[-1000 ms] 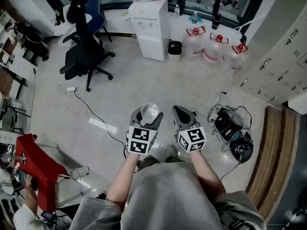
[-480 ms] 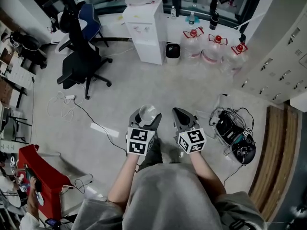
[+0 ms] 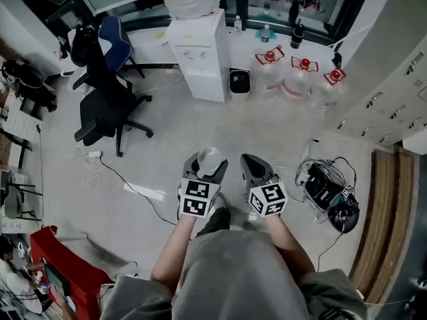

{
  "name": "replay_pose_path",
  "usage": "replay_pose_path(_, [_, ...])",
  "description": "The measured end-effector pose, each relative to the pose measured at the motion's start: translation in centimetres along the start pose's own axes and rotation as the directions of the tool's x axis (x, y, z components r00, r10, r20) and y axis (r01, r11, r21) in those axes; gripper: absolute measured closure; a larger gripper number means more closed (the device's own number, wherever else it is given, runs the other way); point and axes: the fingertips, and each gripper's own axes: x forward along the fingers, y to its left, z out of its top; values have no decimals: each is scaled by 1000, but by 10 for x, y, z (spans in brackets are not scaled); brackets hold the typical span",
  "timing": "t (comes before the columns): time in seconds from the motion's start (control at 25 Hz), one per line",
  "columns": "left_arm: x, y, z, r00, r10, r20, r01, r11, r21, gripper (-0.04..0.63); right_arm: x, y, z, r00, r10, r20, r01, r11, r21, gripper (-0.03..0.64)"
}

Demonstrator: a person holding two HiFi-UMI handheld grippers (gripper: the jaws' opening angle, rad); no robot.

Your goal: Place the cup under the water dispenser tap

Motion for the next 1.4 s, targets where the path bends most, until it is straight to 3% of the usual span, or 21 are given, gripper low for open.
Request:
replay_pose_path(0.48, [36,104,16,998,-57,2,57,998,-10,313,112,13,16,999,-42,-18,42,999,-4,604])
replay_pose_path(0.88, [50,154,18,996,-89,-17,89,996,-14,313,175,27,14,998,-43,-53,43,999,4,604])
replay_pose_path(1.4, [118,209,45,996,-71,-47,71,997,-17,313,258,-18,37,998,-18,-63,20,999,37,604])
